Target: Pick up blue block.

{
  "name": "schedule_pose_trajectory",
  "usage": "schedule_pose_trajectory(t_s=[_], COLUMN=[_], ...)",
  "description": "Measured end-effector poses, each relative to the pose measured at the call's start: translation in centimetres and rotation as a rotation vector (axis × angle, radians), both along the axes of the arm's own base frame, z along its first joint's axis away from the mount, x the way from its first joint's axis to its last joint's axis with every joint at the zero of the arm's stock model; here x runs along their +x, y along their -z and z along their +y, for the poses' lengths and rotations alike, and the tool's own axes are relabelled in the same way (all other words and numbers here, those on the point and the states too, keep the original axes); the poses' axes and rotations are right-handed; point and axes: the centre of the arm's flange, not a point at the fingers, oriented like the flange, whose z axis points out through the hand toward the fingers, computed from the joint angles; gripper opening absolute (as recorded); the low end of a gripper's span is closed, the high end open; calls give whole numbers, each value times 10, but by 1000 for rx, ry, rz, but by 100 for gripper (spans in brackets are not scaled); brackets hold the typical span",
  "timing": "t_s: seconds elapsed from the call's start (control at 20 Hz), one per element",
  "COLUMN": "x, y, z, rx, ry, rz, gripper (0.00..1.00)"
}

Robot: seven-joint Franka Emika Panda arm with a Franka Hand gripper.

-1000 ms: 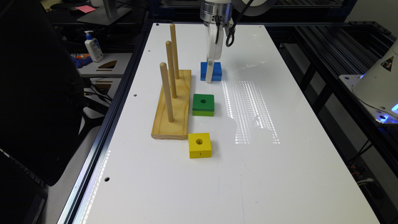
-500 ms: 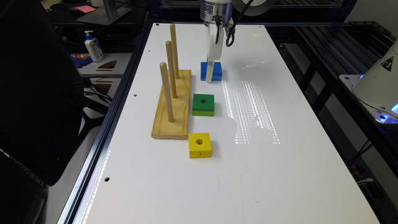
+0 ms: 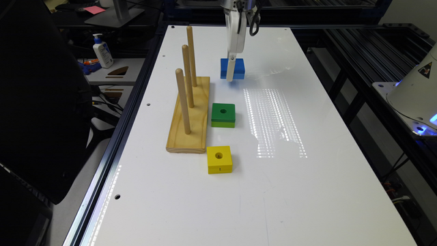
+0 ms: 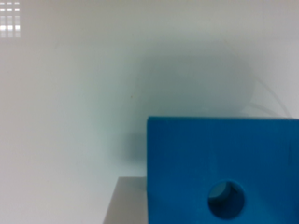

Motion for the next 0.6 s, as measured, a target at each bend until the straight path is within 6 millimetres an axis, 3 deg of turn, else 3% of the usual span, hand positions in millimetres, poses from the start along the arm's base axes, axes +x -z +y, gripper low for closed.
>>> schedule_pose_trajectory(t_s=[0.35,0.6], x=[-1,-4], y=[-30,-66], z=[0,0], rx=[-5,-12], ry=[-2,-3], rz=[4,3], gripper=[0,0])
